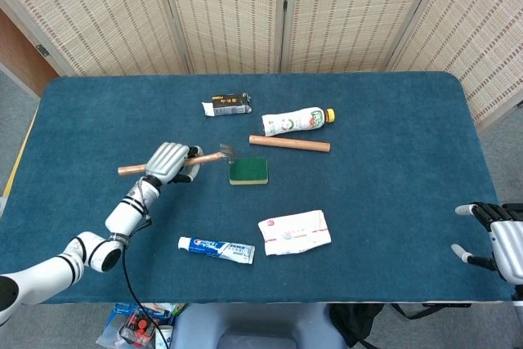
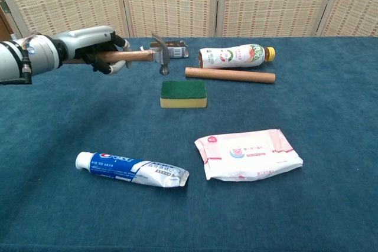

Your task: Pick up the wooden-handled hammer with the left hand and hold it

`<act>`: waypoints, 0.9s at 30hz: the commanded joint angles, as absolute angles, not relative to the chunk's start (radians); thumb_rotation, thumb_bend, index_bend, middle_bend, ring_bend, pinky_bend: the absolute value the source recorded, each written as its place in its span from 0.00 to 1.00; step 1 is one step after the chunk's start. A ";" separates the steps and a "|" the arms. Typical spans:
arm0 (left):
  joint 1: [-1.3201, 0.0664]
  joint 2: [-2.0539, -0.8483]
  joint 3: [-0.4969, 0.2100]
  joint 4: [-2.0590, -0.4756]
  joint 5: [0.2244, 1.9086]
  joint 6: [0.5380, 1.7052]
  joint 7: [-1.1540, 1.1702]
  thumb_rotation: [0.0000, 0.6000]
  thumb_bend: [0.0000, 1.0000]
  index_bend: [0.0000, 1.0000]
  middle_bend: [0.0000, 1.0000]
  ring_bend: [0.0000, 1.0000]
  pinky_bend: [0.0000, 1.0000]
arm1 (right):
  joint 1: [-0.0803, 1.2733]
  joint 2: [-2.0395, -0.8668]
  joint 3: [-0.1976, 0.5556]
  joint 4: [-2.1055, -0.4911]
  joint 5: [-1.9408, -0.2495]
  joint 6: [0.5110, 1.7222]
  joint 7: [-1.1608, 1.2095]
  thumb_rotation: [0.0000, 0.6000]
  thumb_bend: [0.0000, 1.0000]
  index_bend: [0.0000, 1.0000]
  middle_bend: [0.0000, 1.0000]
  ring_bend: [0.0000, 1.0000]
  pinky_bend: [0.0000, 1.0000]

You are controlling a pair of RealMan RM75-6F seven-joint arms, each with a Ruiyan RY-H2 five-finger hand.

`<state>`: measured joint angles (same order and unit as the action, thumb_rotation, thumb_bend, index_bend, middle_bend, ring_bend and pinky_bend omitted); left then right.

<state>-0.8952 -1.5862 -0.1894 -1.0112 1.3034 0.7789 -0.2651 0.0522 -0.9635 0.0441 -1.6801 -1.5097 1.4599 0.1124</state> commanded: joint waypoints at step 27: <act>-0.780 -1.516 -0.190 -1.132 1.224 0.854 -0.137 1.00 0.19 0.00 0.00 0.00 0.00 | 0.056 -0.960 0.043 -1.696 -1.517 1.462 0.099 1.00 0.14 0.34 0.33 0.27 0.31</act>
<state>-0.8027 -1.5472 -0.1756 -1.0812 1.2536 0.8269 -0.1693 0.0563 -0.9601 0.0433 -1.6968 -1.5170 1.4616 0.0984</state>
